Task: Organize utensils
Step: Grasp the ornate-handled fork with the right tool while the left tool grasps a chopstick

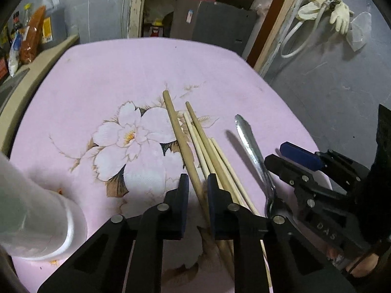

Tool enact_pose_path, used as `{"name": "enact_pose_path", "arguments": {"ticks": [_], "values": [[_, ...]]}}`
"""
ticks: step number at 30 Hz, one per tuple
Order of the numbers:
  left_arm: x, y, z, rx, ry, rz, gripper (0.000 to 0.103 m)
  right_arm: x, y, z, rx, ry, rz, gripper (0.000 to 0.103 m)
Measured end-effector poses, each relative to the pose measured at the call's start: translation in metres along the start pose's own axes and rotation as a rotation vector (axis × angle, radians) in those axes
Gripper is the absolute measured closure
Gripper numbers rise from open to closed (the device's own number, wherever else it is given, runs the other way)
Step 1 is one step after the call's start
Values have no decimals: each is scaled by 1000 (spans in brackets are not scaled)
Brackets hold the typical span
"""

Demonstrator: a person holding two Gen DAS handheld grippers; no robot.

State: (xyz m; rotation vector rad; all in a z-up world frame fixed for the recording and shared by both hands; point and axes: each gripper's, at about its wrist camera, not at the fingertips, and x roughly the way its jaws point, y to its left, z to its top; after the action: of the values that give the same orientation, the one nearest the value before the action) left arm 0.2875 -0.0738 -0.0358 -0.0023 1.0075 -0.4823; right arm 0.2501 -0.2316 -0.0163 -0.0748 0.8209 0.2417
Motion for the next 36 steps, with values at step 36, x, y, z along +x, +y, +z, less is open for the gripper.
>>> {"name": "enact_pose_path", "arguments": {"ticks": [36], "values": [[-2, -2, 5, -56, 90, 39, 98, 24, 15, 11, -151, 158, -67, 94]]}}
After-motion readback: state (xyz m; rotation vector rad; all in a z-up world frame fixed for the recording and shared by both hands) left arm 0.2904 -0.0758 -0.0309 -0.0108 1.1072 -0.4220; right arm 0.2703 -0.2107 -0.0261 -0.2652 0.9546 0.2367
